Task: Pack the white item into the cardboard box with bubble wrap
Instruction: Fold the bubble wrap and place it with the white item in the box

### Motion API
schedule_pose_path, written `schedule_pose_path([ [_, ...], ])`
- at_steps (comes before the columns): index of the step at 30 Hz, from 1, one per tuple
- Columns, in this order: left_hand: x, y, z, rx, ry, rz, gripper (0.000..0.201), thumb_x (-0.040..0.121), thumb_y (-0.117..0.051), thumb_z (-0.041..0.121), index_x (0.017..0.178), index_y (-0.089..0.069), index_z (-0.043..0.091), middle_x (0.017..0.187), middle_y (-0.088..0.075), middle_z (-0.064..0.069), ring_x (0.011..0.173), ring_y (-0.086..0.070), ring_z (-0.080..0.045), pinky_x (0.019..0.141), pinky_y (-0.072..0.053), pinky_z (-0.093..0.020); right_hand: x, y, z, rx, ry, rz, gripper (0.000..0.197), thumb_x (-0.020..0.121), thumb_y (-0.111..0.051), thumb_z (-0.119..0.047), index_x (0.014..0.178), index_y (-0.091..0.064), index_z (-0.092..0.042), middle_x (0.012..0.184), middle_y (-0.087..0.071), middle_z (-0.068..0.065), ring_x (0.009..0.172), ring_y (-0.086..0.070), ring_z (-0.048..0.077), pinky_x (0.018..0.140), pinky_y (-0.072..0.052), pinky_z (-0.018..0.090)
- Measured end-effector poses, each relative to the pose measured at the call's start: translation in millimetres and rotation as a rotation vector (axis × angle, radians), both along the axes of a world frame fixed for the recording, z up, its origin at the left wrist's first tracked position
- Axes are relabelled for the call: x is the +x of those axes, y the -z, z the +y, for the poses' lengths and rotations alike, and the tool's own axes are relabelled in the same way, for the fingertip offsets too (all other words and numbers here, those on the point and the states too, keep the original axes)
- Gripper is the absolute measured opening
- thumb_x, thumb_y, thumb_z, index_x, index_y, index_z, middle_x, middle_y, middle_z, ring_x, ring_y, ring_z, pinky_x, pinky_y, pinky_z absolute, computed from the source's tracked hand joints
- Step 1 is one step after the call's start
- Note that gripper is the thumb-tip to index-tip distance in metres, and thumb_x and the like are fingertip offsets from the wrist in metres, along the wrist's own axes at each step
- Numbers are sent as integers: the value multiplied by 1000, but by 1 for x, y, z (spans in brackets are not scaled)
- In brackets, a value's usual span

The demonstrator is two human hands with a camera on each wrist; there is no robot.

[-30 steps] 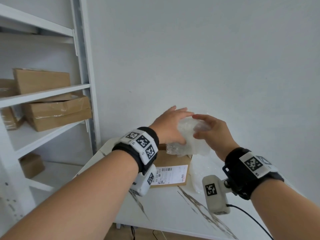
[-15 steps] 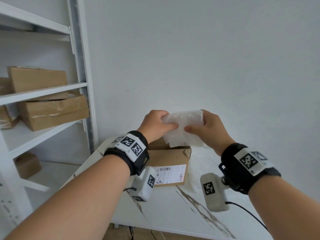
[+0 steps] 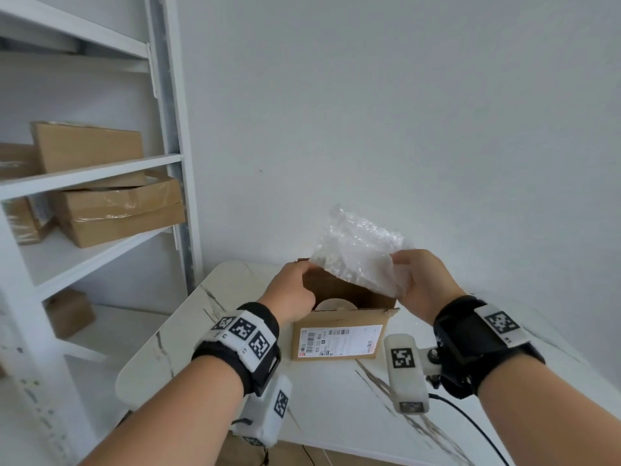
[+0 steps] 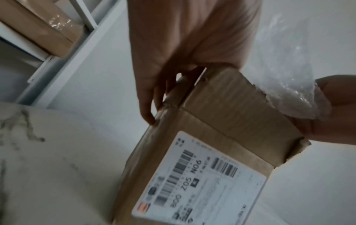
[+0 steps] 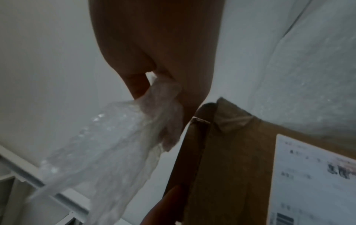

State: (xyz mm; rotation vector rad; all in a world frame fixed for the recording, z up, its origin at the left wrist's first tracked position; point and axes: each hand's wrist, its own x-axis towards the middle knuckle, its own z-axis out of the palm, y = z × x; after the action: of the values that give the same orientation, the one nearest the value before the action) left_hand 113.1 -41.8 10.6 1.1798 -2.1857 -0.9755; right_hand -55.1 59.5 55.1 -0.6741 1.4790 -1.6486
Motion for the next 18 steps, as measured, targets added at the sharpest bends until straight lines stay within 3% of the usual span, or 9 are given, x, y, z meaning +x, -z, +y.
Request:
schedule_pose_path([
  [2,4,6,2,-5,-38,55,62,88,-39,-7,145,-36,16,142,-46,-8,127,-47,-27,100,-42,-31,3,4,0,30,-52,-32,15,86,-47,1,76,-57,-5,75,-53,5,69,-54,19,56,-41,26],
  [5,5,14,6,-88,-42,135,48,85,-41,-5,128,-51,12,120,-61,-7,109,-59,-26,93,-52,-37,11,4,-3,66,-100,-5,15,86,-47,2,81,-59,-3,76,-58,8,66,-60,20,52,-48,25],
  [7,5,18,10,-127,-48,179,36,82,-45,-9,112,-56,8,106,-64,-8,99,-61,-24,83,-53,-32,14,9,-8,137,-72,83,11,85,-50,-1,86,-61,-3,87,-56,12,78,-56,27,62,-47,32],
  [8,6,20,11,-114,-45,220,39,82,-47,-11,112,-57,12,104,-65,-5,97,-61,-21,80,-52,-28,16,13,-10,176,-54,131,9,84,-53,-3,87,-61,-4,90,-55,12,81,-54,28,66,-46,35],
  [10,11,20,8,-53,-40,315,48,78,-52,-14,112,-59,20,106,-65,-1,99,-61,-19,82,-53,-29,17,22,-12,239,-27,220,19,77,-61,-6,95,-63,-4,100,-61,13,90,-59,30,76,-52,41],
  [12,15,16,1,-7,-39,344,47,74,-57,-14,108,-60,19,109,-63,1,105,-59,-20,89,-54,-36,16,34,-15,293,-38,339,28,73,-66,-10,100,-65,-5,106,-66,15,97,-64,32,86,-55,45],
  [14,15,11,-3,-18,-41,283,43,75,-57,-13,107,-57,17,110,-58,3,106,-54,-17,85,-50,-28,18,40,-16,323,-19,456,22,78,-68,-13,98,-64,-5,95,-67,12,90,-65,28,75,-57,37],
  [16,11,7,-3,-51,-57,234,45,76,-53,-14,108,-51,19,108,-52,3,100,-51,-15,73,-46,-22,18,43,-18,317,-4,513,16,80,-68,-12,93,-63,-5,83,-64,11,80,-64,27,63,-52,33],
  [18,5,6,-3,-26,-66,212,58,77,-54,-13,122,-46,23,111,-49,0,94,-52,-17,70,-47,-24,19,45,-19,324,10,576,10,79,-69,-13,81,-61,-7,76,-62,10,73,-62,25,57,-50,31],
])
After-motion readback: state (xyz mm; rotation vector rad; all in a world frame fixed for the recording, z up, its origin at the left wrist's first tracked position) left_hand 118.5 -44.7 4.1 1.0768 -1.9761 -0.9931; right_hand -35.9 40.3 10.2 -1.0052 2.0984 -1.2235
